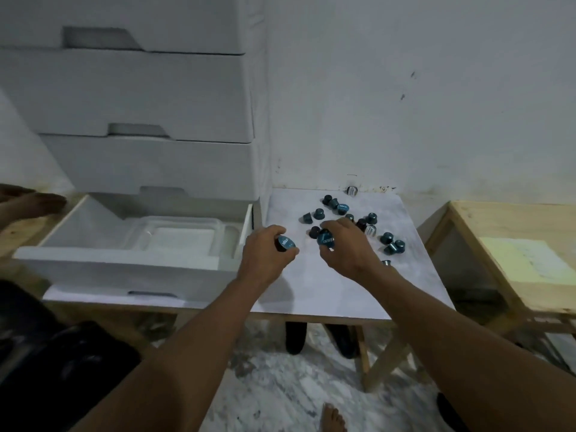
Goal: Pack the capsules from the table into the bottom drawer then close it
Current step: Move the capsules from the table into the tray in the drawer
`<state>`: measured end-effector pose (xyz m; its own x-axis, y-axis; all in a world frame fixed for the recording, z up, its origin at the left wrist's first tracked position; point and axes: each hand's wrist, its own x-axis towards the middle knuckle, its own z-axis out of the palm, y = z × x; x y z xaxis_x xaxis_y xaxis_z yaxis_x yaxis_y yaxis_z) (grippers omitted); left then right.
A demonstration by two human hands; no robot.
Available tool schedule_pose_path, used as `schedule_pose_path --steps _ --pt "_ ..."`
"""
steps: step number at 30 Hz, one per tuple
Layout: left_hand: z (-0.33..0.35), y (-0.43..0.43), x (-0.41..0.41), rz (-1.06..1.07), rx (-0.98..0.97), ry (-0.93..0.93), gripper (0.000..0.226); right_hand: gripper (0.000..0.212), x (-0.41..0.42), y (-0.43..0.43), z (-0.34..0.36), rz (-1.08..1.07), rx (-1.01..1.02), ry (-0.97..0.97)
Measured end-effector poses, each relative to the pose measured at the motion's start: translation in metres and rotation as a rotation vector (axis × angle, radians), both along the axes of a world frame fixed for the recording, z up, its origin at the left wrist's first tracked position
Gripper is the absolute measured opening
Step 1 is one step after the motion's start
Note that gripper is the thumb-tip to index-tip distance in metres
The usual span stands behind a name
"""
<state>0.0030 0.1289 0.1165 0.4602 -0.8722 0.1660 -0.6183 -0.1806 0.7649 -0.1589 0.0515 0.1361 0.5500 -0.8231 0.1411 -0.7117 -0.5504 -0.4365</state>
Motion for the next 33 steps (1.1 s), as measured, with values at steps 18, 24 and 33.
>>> schedule_pose_path --steps 18,24,33 --pt "0.055 0.077 0.143 0.252 0.003 -0.122 0.03 0.043 0.17 0.038 0.031 0.306 -0.057 -0.079" --pt "0.047 0.063 0.2 0.258 0.15 -0.185 0.025 0.038 0.229 0.015 0.014 0.421 0.002 -0.018" --pt "0.017 0.04 0.266 0.149 0.43 -0.168 0.043 0.033 0.289 -0.011 -0.021 0.472 0.123 0.077"
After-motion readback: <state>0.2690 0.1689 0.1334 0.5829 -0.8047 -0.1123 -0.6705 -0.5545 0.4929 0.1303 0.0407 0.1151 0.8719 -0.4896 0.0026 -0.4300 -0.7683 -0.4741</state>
